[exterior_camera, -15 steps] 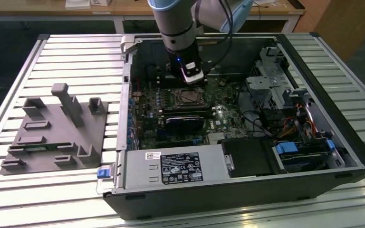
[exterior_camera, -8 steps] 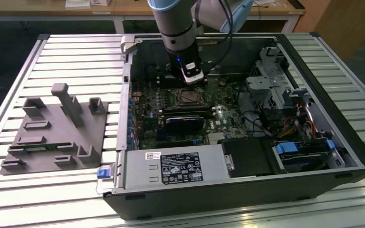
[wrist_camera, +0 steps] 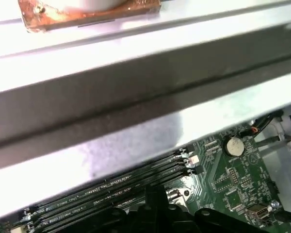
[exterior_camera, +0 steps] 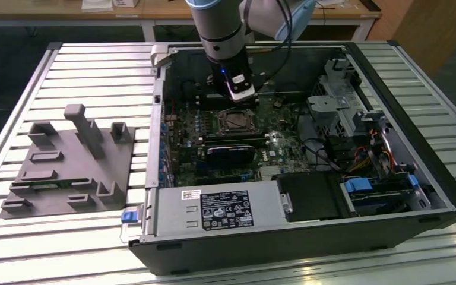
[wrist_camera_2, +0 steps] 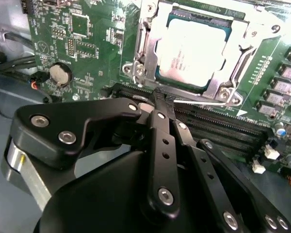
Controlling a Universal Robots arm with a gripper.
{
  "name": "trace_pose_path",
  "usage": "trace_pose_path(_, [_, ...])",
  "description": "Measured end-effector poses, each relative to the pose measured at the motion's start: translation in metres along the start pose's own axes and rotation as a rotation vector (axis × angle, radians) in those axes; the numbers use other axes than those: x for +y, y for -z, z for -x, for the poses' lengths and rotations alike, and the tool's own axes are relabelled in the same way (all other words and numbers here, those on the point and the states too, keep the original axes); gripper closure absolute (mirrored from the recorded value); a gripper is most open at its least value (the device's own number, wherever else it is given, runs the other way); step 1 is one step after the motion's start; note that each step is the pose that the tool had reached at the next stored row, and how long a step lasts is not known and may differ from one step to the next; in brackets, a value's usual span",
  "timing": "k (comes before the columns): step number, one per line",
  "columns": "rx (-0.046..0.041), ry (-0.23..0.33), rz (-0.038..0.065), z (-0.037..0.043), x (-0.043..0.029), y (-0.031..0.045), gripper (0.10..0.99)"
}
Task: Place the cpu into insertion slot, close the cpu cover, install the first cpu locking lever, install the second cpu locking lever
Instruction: 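Install the first cpu locking lever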
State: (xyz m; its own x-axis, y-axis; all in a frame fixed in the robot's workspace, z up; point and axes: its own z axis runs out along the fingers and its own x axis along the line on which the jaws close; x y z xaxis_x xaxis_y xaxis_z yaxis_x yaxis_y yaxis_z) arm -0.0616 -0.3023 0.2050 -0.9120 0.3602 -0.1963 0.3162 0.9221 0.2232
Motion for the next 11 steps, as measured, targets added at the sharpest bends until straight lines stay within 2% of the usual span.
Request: trace_pose_path(11, [0.0007, 0.0, 0.002, -0.0016, 0.0033, -0.0016, 0.98])
